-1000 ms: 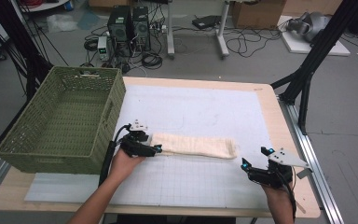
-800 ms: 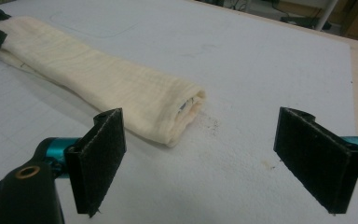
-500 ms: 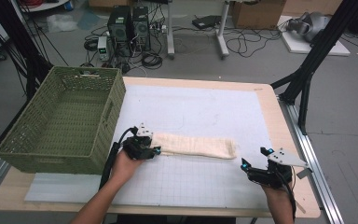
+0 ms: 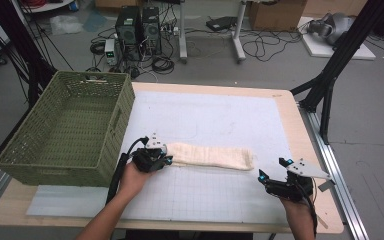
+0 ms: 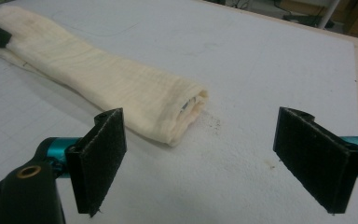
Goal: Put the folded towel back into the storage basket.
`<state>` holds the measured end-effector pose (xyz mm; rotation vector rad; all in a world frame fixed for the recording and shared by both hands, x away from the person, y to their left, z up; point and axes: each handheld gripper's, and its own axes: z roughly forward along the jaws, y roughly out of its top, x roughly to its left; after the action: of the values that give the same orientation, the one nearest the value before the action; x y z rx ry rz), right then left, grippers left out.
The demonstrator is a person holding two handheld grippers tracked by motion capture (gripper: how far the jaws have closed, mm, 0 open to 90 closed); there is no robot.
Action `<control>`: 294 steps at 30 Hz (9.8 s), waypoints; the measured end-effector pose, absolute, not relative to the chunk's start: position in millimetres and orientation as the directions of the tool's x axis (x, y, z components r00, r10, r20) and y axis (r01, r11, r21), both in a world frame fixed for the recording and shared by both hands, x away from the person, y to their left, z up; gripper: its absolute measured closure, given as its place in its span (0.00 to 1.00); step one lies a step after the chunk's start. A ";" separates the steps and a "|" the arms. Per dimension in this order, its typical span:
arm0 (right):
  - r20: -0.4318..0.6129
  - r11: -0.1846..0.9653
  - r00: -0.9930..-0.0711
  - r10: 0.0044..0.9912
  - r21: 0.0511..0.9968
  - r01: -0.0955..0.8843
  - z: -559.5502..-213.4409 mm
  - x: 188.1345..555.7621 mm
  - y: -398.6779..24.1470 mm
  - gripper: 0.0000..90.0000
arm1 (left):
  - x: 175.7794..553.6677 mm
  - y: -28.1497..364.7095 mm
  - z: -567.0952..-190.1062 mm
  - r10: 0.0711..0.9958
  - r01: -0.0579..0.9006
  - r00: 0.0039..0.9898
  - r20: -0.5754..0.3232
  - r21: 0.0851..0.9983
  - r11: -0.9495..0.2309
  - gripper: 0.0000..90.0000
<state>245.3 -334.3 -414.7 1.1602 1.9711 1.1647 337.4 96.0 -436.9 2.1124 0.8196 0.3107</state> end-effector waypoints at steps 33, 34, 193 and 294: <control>0.007 0.276 -0.499 0.866 0.827 0.490 -441.7 302.1 -293.1 0.24 | 317.4 110.1 -435.7 0.628 0.372 0.772 -0.096 0.869 -0.326 0.89; 0.002 0.281 -0.502 0.865 0.827 0.487 -442.4 303.6 -292.0 0.26 | 317.2 109.8 -435.9 0.627 0.373 0.773 -0.098 0.869 -0.324 0.89; -0.138 0.426 -0.822 0.552 0.894 0.136 -297.2 502.2 133.9 0.88 | 217.0 358.0 -347.7 0.969 0.271 0.214 -0.123 0.960 0.062 0.68; -0.059 0.273 -0.507 0.860 0.893 0.359 -411.9 285.8 -310.8 0.18 | 295.8 113.9 -410.4 0.615 0.191 0.785 -0.072 0.973 -0.129 0.20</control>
<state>285.8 -310.8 -411.9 1.0932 1.9985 1.1882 295.8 113.9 -410.4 1.6932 0.6392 0.4100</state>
